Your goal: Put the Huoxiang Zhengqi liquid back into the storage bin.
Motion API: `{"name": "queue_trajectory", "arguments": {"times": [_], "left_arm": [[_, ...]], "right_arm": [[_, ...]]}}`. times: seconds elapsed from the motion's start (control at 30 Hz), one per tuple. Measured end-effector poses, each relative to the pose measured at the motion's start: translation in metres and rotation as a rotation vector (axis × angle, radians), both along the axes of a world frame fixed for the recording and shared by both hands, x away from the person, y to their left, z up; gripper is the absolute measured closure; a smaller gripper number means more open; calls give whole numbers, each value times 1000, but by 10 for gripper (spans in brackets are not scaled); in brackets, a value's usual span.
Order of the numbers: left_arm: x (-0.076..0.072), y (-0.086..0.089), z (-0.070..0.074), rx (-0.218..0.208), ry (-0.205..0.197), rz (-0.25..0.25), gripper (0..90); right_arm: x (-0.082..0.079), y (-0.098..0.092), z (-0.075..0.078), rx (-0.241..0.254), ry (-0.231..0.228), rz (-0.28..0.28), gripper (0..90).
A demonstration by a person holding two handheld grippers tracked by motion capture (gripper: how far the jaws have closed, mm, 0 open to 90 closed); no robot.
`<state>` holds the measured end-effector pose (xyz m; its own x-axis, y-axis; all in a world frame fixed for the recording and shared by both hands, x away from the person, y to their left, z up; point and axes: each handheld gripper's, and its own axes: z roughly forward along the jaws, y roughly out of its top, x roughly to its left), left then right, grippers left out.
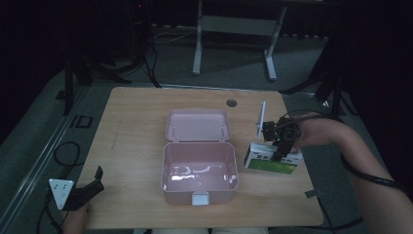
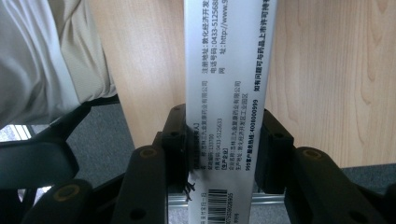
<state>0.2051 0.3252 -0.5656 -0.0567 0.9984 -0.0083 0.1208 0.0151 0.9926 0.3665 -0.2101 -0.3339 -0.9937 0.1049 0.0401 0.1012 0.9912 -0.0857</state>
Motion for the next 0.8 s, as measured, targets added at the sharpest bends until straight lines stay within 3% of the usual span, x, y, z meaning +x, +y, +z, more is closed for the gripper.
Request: {"name": "queue_trajectory", "arguments": {"times": [0.37,0.8], "left_arm": [[0,0,0,-1,2,-1,4],[0,0,0,4,1,-2,4]], "right_arm": [[-6,1,30,7,-22,-20,620],[-7,14,41,11,-18,-17,620]]}}
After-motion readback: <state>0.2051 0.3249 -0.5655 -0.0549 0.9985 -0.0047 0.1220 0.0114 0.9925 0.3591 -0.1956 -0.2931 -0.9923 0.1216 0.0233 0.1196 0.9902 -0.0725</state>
